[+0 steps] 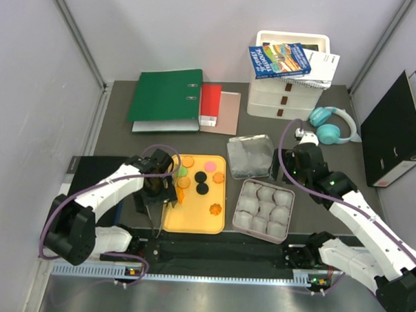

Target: Pack the cookies

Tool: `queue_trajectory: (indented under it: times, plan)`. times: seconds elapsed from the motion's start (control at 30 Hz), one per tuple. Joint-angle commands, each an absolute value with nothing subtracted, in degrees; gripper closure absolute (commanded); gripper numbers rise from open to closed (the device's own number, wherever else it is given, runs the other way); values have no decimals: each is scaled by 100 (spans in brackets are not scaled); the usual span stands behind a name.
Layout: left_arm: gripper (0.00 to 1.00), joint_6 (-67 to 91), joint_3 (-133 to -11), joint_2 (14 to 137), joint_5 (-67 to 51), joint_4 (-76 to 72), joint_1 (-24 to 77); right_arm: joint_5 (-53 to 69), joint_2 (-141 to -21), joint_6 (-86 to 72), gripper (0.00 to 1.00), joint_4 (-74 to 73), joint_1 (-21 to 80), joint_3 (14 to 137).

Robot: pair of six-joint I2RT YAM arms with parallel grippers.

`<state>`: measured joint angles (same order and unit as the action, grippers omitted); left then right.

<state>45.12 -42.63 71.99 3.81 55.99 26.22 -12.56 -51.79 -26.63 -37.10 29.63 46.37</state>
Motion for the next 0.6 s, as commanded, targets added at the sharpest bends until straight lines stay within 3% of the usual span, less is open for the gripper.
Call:
queue_trajectory:
  times: [0.0,0.57]
  plan:
    - [1,4711,-4140,7286,369,5405,2689,-1301,-5115,-2637,1,-3586,3023,4588]
    - [1,4799,-4675,6953,755,6125,2689,-1213,-5405,-2619,1,-3366,3015,4588]
